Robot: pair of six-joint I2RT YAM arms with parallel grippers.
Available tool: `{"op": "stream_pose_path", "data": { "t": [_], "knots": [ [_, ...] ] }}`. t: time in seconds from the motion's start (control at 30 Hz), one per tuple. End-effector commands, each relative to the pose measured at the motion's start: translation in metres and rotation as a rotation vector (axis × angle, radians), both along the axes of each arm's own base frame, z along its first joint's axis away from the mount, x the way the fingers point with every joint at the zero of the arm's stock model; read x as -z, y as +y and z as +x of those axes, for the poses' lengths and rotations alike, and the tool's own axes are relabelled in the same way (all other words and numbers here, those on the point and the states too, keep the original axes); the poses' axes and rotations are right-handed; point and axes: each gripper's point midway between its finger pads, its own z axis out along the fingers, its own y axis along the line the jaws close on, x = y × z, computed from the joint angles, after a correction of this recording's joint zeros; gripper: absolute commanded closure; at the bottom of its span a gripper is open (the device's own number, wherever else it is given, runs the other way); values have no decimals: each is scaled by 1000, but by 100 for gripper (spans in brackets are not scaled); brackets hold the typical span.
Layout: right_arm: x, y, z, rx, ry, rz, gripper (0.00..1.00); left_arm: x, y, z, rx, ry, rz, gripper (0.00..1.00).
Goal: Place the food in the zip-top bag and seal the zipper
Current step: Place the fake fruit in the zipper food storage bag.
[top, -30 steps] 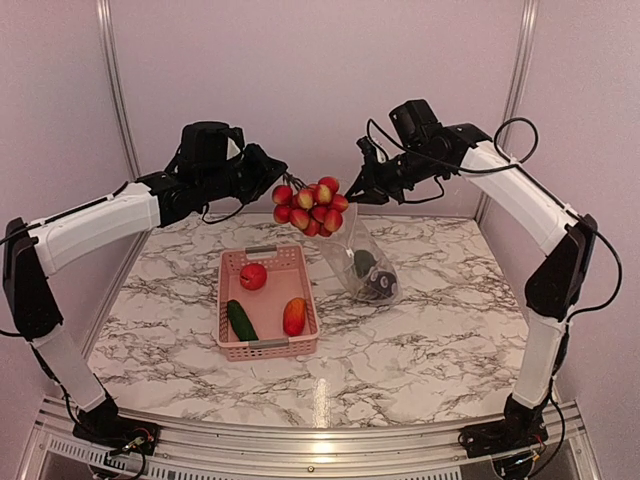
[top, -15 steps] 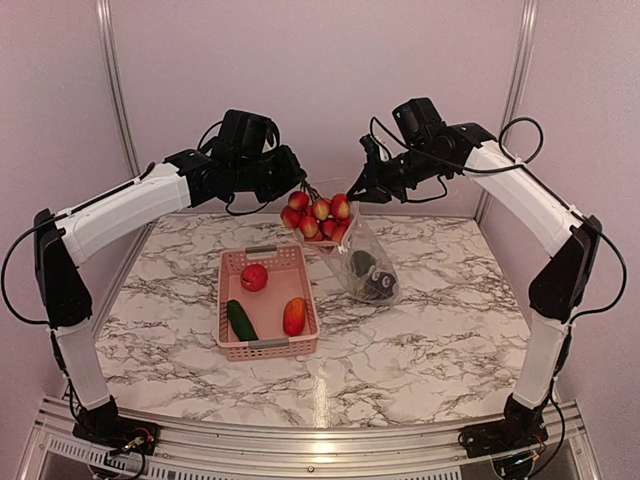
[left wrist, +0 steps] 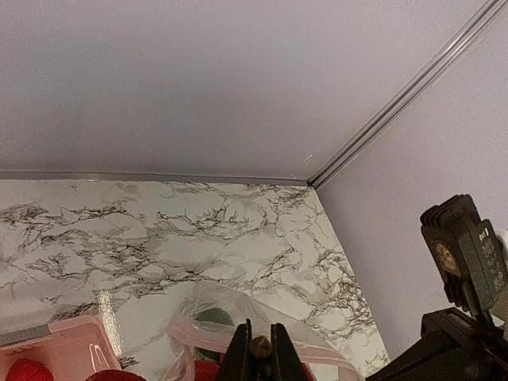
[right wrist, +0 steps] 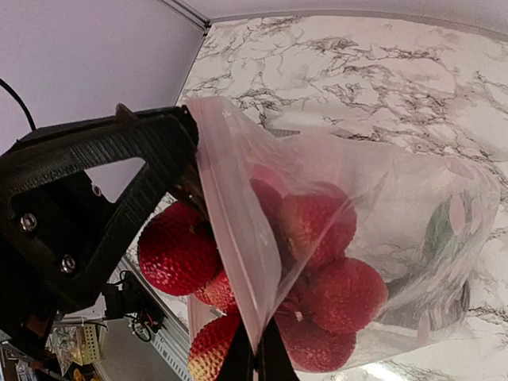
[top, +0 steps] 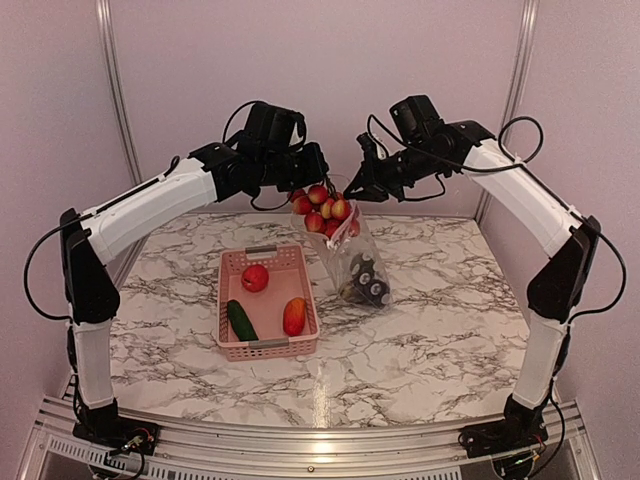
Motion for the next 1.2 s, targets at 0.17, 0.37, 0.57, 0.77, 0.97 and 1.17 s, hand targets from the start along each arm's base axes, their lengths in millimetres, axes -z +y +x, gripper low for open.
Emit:
{"op": "stream_pose_path", "data": {
  "t": [0.17, 0.37, 0.57, 0.77, 0.97, 1.17],
  "knots": [
    [-17, 4, 6, 10, -33, 30, 100, -46, -22, -50, 327, -331, 112, 100],
    [-14, 7, 8, 6, -22, 37, 100, -74, -32, -84, 494, -481, 75, 100],
    [-15, 7, 6, 2, -21, 40, 100, -73, -43, -104, 621, -549, 77, 100],
    [-21, 5, 3, 4, -26, 48, 100, -39, -49, -101, 679, -508, 118, 100],
    [-23, 2, -2, 3, -22, 43, 100, -12, -38, -77, 599, -449, 145, 100],
    [-25, 0, -5, 11, -24, 50, 100, -5, -21, -46, 418, -396, 172, 100]
  ]
}}
